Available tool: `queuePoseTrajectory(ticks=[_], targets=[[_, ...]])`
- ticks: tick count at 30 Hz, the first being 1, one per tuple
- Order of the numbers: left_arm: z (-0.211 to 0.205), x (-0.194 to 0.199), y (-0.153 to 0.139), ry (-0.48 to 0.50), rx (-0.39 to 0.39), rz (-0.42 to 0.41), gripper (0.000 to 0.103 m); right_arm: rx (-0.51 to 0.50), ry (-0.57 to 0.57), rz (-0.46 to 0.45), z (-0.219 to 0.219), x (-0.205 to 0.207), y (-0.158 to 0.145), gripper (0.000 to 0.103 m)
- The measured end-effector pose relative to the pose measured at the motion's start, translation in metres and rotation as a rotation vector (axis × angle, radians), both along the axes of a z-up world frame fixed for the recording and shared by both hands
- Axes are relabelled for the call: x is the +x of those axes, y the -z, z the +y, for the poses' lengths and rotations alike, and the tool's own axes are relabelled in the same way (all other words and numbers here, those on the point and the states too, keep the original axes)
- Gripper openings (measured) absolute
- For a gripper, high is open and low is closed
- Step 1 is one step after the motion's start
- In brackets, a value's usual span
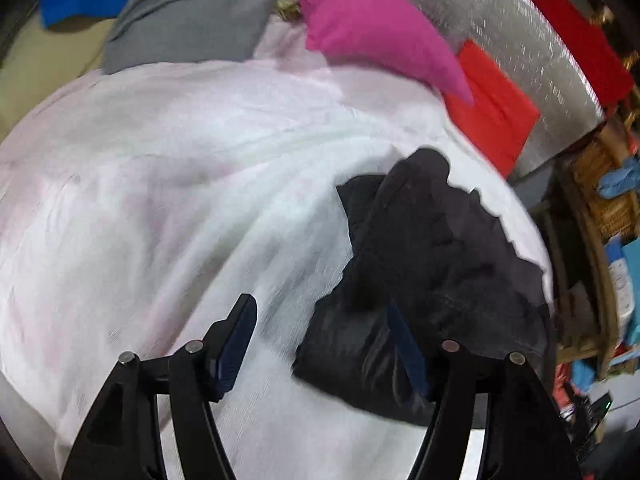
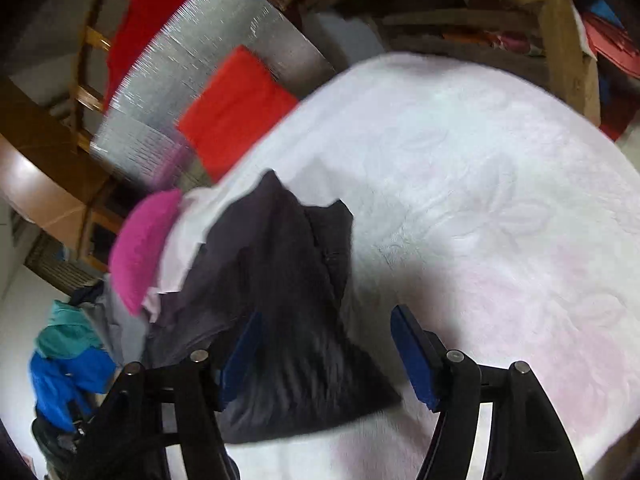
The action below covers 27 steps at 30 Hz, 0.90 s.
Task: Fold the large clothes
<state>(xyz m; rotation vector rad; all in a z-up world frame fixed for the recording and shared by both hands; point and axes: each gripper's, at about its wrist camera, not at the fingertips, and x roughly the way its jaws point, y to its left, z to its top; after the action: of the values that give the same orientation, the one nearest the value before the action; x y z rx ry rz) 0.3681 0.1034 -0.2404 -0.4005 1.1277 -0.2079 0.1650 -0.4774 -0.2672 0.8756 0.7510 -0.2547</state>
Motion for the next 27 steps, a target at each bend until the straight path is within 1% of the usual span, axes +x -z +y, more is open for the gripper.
queuePoseTrajectory(ticks=[1, 2, 4, 6, 7, 8, 10, 11, 14, 16, 17, 18, 20, 22, 23, 24, 27], targets=[[-0.009, 0.006, 0.007, 0.012, 0.031, 0.008, 0.068, 0.005, -0.014, 0.011, 0.000, 0.006, 0.007, 0.049], [-0.014, 0.008, 0.010, 0.019, 0.051, 0.010, 0.068, 0.004, -0.024, 0.021, 0.001, 0.011, 0.010, 0.024], [-0.026, 0.014, 0.020, 0.034, 0.115, 0.025, 0.068, -0.071, -0.005, 0.017, 0.007, 0.014, 0.005, 0.024], [-0.032, 0.018, 0.026, 0.036, 0.156, 0.027, 0.068, -0.109, 0.006, 0.025, 0.008, 0.012, 0.003, 0.024], [-0.035, 0.022, 0.031, 0.039, 0.181, 0.035, 0.068, -0.105, 0.008, 0.049, 0.007, 0.014, 0.009, 0.024], [-0.035, 0.024, 0.034, 0.040, 0.189, 0.046, 0.069, -0.099, 0.005, 0.083, 0.007, 0.018, 0.019, 0.024], [-0.036, 0.029, 0.044, 0.038, 0.183, 0.075, 0.070, -0.068, -0.007, 0.126, 0.005, 0.021, 0.035, 0.024], [-0.036, 0.030, 0.045, 0.036, 0.184, 0.076, 0.070, -0.048, 0.002, 0.113, 0.003, 0.018, 0.037, 0.025], [-0.038, 0.026, 0.033, 0.045, 0.224, 0.052, 0.070, -0.036, 0.021, 0.091, 0.002, 0.009, 0.023, 0.027], [-0.040, 0.014, 0.014, 0.064, 0.269, -0.005, 0.070, -0.044, 0.030, 0.079, 0.003, -0.001, 0.007, 0.033], [-0.040, 0.008, 0.006, 0.068, 0.282, -0.031, 0.070, -0.055, 0.036, 0.066, 0.004, -0.006, -0.001, 0.041], [-0.040, 0.000, -0.005, 0.076, 0.292, -0.073, 0.070, -0.071, 0.043, 0.041, 0.007, -0.013, -0.011, 0.054], [-0.043, -0.018, -0.028, 0.094, 0.310, -0.164, 0.070, -0.124, 0.045, -0.018, 0.017, -0.024, -0.030, 0.063], [-0.053, -0.037, -0.045, 0.125, 0.342, -0.240, 0.071, -0.181, 0.015, -0.063, 0.033, -0.032, -0.046, 0.063], [-0.058, -0.042, -0.050, 0.136, 0.356, -0.263, 0.071, -0.200, 0.003, -0.078, 0.040, -0.033, -0.052, 0.063], [-0.065, -0.051, -0.056, 0.153, 0.377, -0.295, 0.072, -0.235, -0.033, -0.102, 0.053, -0.037, -0.058, 0.063], [-0.086, -0.072, -0.068, 0.184, 0.432, -0.373, 0.076, -0.295, -0.111, -0.108, 0.083, -0.037, -0.066, 0.063]])
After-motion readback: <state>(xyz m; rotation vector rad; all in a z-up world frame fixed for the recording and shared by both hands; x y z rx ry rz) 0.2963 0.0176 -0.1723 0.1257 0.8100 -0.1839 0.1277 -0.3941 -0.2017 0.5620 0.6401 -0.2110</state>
